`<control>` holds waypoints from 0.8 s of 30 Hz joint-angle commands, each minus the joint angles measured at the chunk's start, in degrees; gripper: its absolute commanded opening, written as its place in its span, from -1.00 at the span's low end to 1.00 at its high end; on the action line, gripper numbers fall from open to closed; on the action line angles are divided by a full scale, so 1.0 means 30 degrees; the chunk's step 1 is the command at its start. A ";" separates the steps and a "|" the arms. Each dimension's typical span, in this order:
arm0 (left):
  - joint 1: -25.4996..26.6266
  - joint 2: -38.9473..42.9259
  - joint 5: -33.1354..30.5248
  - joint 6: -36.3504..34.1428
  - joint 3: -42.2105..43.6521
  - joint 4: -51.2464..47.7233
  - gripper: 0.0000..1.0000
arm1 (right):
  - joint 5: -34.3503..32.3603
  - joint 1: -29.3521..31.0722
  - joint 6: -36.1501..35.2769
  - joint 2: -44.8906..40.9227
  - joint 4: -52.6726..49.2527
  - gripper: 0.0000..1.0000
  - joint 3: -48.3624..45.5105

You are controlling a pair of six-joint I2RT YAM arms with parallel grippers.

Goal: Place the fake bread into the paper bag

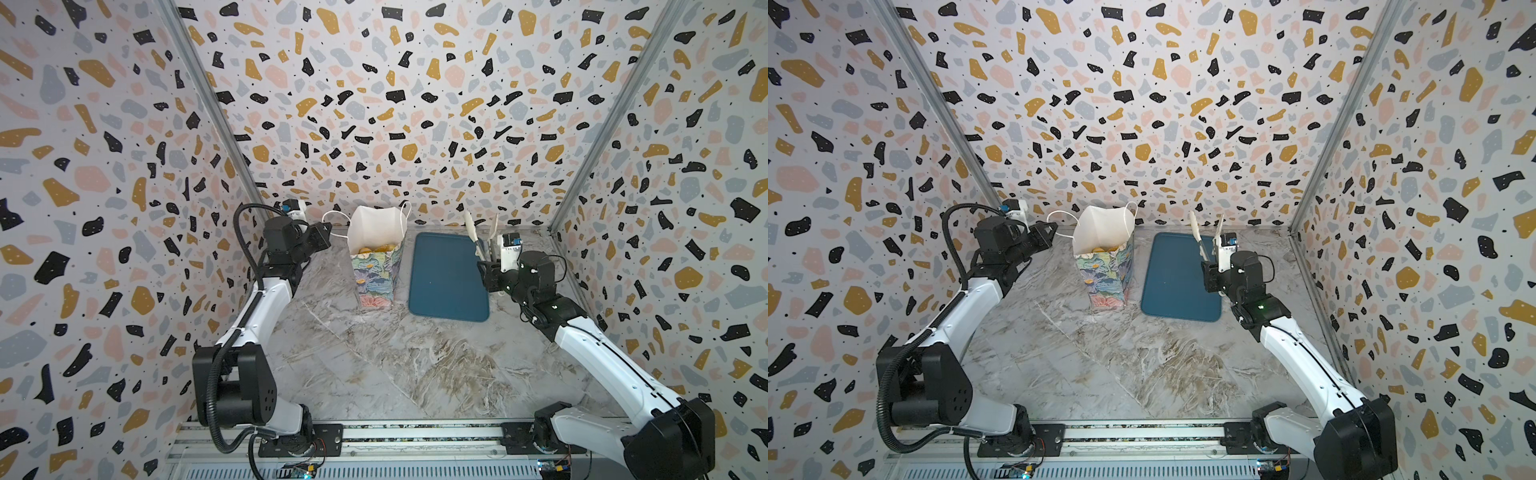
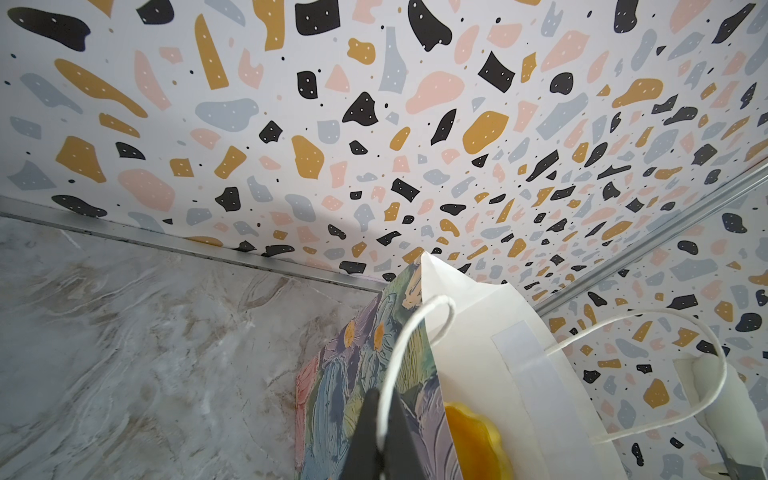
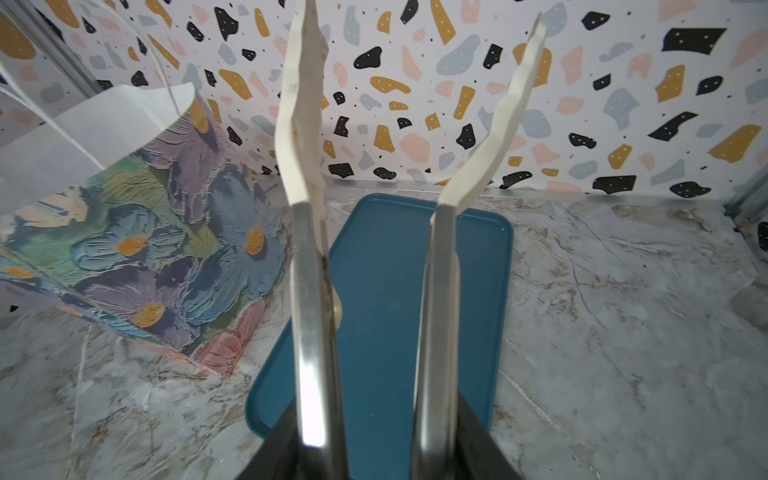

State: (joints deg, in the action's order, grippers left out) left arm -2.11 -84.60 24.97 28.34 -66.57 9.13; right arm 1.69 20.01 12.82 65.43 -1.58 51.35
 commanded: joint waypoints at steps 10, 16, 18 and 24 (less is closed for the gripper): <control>0.0088 0.0785 -0.0694 0.0049 -0.0234 0.0660 -0.36 | -0.0296 -0.2393 -0.0193 -0.0579 0.2695 -0.08 -0.2048; 0.0102 0.1036 -0.1103 0.0236 -0.0844 0.0438 0.17 | -0.0090 -0.3592 -0.0300 -0.0273 0.3383 -0.07 -0.3108; 0.0088 0.1334 -0.1297 0.0460 -0.0945 0.0498 0.66 | 0.0063 -0.3946 -0.0299 -0.0099 0.3552 -0.08 -0.3393; 0.0088 0.2693 -0.2140 0.0909 -0.0723 0.0573 1.00 | 0.0404 -0.4717 -0.0260 0.0580 0.4446 -0.07 -0.4426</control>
State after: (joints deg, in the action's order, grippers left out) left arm -2.11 -79.48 20.25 30.33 -67.13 8.64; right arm 2.15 6.57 12.47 66.85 7.64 38.48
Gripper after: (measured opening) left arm 0.997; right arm 0.464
